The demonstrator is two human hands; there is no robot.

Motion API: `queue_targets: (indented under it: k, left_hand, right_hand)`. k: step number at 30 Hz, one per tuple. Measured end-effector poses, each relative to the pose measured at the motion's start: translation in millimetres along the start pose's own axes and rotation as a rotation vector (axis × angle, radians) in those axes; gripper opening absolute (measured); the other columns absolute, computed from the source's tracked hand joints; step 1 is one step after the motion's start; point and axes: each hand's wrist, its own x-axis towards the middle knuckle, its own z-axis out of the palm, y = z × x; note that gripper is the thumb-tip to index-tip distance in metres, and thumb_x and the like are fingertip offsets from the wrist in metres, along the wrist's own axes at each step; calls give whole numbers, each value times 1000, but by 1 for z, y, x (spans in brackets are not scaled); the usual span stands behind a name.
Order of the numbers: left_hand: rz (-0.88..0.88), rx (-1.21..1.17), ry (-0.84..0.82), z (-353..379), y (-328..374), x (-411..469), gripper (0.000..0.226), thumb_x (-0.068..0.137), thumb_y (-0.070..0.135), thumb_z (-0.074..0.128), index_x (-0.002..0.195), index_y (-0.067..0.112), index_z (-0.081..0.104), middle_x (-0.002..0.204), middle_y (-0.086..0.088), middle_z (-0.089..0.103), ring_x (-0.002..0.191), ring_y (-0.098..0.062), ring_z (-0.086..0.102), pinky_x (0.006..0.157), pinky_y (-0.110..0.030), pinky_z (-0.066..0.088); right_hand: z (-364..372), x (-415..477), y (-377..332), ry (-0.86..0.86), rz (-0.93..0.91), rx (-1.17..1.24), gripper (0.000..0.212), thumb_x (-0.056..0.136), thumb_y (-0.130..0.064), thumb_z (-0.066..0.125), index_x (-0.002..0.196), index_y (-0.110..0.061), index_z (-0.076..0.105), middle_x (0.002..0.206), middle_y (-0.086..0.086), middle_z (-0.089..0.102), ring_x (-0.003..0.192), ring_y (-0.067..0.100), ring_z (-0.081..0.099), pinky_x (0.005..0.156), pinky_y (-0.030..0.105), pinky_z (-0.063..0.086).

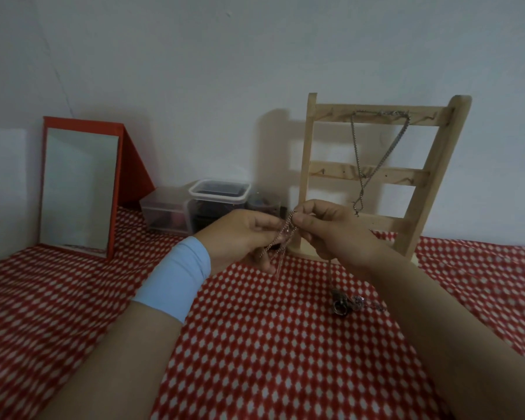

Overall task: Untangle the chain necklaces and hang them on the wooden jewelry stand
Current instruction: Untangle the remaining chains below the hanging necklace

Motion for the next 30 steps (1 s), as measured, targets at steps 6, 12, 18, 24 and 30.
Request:
queue_targets:
  k: [6,12,18,24,30]
  left_hand:
    - [9,93,85,-1,3,-1,9,91,20,66,92,18,76,88,1,76,52,-18,65,58,-29,57]
    - [4,97,306,-4,0,10,16,93,13,59,83,6,70,81,-6,64,77,-14,60,81,-33,55]
    - [-36,-364,262,5,-2,14,33,96,13,46,64,12,49,60,-2,55,66,-19,52,73,-31,50]
    - [16,-327,205,6,-6,10,21,103,22,47,89,9,54,58,2,35,48,-10,35,69,-36,60]
    - [-24,-19,176,-9,-5,9,35,92,26,62,58,19,58,61,-3,52,62,-20,50,75,-39,46]
  right_hand:
    - [-1,-3,-3,19,7,-47,13,98,-18,63,90,-11,70,50,-7,52,45,11,27,45,28,16]
    - [0,-8,-9,28,125,-261,17,99,-19,62,99,-9,75,47,-14,54,39,1,43,40,11,32]
    - [4,-9,-14,16,116,-273,20,101,-16,60,87,-7,69,44,-14,53,37,-2,44,40,10,34]
    - [1,-8,-14,-52,167,-159,20,101,-18,60,85,-12,69,50,-7,50,42,9,27,41,22,19]
    - [-3,-9,-17,-39,193,-184,10,98,-12,64,92,-11,72,48,-10,53,41,8,28,41,24,19]
